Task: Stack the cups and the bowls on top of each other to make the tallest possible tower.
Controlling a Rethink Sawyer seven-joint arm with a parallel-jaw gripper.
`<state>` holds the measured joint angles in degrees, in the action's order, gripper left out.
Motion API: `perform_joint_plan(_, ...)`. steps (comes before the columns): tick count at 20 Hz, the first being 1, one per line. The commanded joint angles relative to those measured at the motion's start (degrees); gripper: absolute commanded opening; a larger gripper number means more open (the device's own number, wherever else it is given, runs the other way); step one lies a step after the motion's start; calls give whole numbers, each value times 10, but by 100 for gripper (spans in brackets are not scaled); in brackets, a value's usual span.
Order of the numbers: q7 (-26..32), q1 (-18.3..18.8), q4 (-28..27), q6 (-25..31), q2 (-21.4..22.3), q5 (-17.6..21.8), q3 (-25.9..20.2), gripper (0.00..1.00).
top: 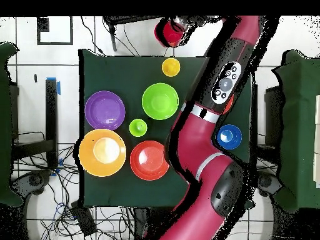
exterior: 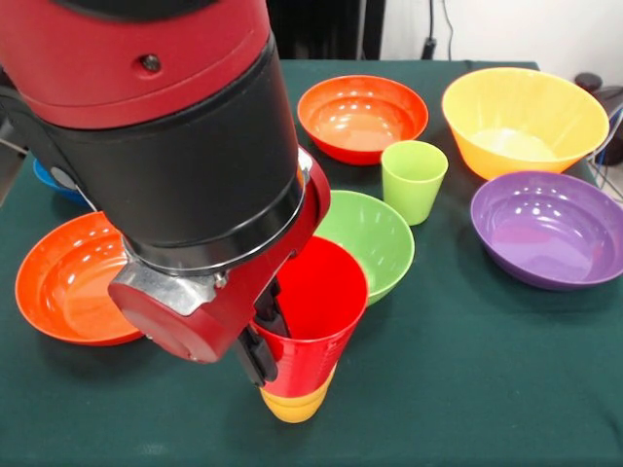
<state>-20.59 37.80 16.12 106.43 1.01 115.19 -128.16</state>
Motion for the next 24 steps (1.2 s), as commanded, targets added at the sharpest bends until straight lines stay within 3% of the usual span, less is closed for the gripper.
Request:
perform_joint_plan(1,116,4,-73,54,-19,39,56,0)
perform_joint_plan(18,93,8,-58,68,-18,22,84,0)
perform_joint_plan(24,65,13,-43,68,-19,-6,106,0)
